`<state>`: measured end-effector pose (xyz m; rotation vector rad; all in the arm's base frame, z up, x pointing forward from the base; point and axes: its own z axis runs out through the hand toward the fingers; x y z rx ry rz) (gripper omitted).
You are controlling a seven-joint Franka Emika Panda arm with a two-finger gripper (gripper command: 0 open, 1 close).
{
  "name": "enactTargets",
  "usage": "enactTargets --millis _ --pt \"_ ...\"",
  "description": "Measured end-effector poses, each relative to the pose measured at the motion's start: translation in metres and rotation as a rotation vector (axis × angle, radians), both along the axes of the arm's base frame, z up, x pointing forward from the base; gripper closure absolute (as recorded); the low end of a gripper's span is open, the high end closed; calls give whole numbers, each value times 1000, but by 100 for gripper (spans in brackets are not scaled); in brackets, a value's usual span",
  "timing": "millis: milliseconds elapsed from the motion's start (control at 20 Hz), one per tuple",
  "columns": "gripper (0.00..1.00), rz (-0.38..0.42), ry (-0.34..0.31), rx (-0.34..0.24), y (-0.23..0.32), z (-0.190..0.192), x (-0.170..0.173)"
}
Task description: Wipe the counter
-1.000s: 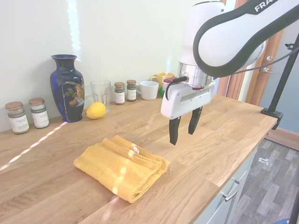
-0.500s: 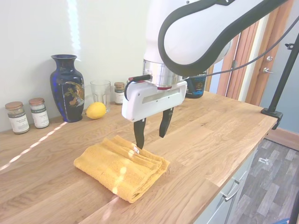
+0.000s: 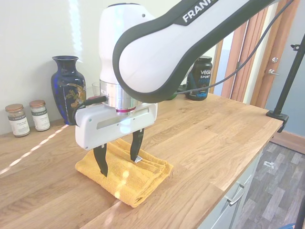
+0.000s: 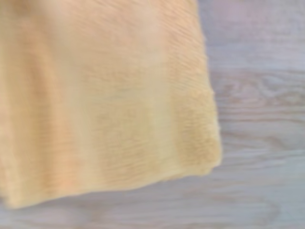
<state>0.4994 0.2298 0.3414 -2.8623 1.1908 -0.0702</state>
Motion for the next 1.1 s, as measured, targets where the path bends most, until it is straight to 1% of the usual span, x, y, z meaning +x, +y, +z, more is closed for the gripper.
enactTargets --millis 150,200,450,1100 --pt "0 -5 6 -6 7 -12 2" --pt "100 -9 4 -9 8 -12 3" --pt "100 -20 2 -17 10 -14 2" --pt "100 -34 -5 -15 3 -14 5"
